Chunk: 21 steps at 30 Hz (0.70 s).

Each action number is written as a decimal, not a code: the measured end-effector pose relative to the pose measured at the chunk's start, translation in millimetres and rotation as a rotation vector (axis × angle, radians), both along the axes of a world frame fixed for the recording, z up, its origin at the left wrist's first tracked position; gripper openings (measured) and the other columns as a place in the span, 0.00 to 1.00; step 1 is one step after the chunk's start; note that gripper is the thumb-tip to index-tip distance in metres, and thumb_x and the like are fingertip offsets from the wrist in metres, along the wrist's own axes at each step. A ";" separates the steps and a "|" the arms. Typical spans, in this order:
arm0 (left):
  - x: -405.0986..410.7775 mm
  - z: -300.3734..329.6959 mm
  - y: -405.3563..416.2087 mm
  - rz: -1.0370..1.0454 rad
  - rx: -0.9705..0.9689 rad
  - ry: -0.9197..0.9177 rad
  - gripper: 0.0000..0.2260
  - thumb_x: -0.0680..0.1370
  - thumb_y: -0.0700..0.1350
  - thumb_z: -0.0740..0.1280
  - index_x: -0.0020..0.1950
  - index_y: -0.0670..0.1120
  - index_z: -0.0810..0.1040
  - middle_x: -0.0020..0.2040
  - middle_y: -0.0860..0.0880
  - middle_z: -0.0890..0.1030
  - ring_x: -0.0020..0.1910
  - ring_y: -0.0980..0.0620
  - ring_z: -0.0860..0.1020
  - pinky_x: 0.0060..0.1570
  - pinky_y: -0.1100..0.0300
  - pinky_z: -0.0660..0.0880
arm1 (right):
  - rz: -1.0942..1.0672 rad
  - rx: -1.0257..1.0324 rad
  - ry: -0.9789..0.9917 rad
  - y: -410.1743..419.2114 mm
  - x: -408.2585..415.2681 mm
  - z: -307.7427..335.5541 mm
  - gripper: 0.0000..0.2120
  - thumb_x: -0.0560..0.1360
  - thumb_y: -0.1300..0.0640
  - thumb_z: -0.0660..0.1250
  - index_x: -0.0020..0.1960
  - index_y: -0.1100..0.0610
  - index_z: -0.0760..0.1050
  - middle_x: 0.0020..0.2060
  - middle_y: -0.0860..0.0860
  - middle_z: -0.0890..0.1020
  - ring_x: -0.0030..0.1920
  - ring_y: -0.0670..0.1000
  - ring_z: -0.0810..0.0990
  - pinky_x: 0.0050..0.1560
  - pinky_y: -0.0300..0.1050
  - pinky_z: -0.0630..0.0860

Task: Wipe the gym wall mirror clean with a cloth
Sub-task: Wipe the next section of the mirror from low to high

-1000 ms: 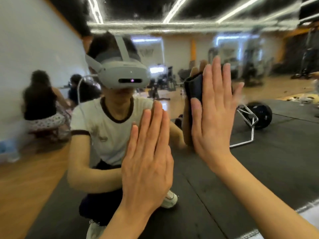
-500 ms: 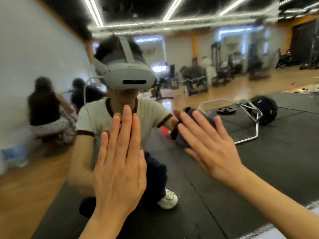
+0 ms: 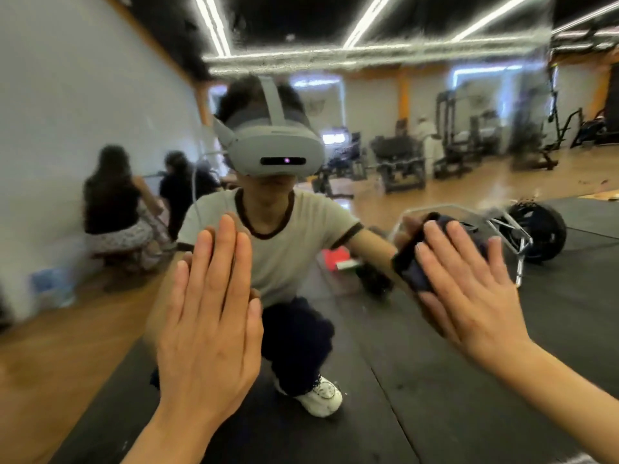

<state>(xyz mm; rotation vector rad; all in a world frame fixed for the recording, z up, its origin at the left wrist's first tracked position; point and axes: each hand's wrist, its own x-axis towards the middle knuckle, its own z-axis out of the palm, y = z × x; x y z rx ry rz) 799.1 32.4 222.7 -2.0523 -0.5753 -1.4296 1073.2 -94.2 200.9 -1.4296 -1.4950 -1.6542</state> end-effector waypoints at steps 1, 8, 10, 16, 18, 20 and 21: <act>0.1 -0.1 0.2 0.003 0.000 -0.001 0.28 0.81 0.43 0.53 0.81 0.38 0.53 0.83 0.48 0.45 0.82 0.49 0.46 0.80 0.53 0.43 | 0.009 0.009 0.087 -4.6 3.6 -3.9 0.26 0.86 0.54 0.51 0.82 0.55 0.49 0.82 0.49 0.48 0.81 0.52 0.49 0.80 0.54 0.43; -3.5 4.6 -5.4 -0.012 -0.078 0.038 0.28 0.82 0.43 0.55 0.81 0.39 0.52 0.82 0.44 0.49 0.82 0.49 0.45 0.80 0.54 0.41 | 0.190 -0.078 -0.167 48.2 -92.5 -6.5 0.24 0.85 0.55 0.57 0.80 0.57 0.58 0.79 0.50 0.59 0.80 0.50 0.54 0.80 0.52 0.43; -4.7 5.0 -6.6 -0.014 -0.084 0.050 0.29 0.82 0.43 0.55 0.82 0.39 0.51 0.82 0.45 0.48 0.82 0.49 0.45 0.80 0.54 0.41 | 0.138 -0.131 -0.281 33.2 -60.1 1.8 0.24 0.85 0.57 0.57 0.80 0.56 0.57 0.80 0.48 0.59 0.80 0.50 0.53 0.80 0.51 0.43; -2.9 7.0 -11.6 -0.051 -0.048 0.070 0.28 0.82 0.41 0.56 0.81 0.38 0.51 0.82 0.45 0.48 0.82 0.49 0.44 0.80 0.54 0.40 | 0.098 -0.014 0.085 -12.3 6.6 -10.4 0.24 0.82 0.59 0.61 0.77 0.57 0.62 0.81 0.46 0.54 0.81 0.53 0.54 0.79 0.57 0.44; 7.0 6.8 -15.1 -0.082 -0.050 0.061 0.28 0.82 0.38 0.57 0.81 0.37 0.52 0.82 0.45 0.49 0.82 0.49 0.44 0.80 0.54 0.40 | 0.124 0.019 0.104 9.4 -30.6 -17.1 0.26 0.81 0.61 0.64 0.77 0.58 0.62 0.81 0.47 0.55 0.81 0.52 0.53 0.79 0.56 0.43; 15.6 6.0 -18.2 -0.109 -0.082 0.040 0.28 0.82 0.38 0.56 0.81 0.37 0.52 0.82 0.43 0.50 0.82 0.48 0.45 0.80 0.54 0.40 | 0.179 -0.010 0.014 31.8 -68.1 -23.0 0.26 0.81 0.61 0.63 0.78 0.57 0.61 0.79 0.49 0.59 0.81 0.52 0.54 0.80 0.55 0.44; 17.5 5.8 -18.6 -0.109 -0.085 0.035 0.28 0.82 0.38 0.56 0.81 0.37 0.52 0.82 0.43 0.50 0.82 0.48 0.45 0.80 0.54 0.40 | 0.184 -0.043 -0.035 36.3 -75.8 -23.3 0.26 0.82 0.61 0.62 0.79 0.56 0.60 0.78 0.49 0.60 0.80 0.52 0.55 0.80 0.54 0.44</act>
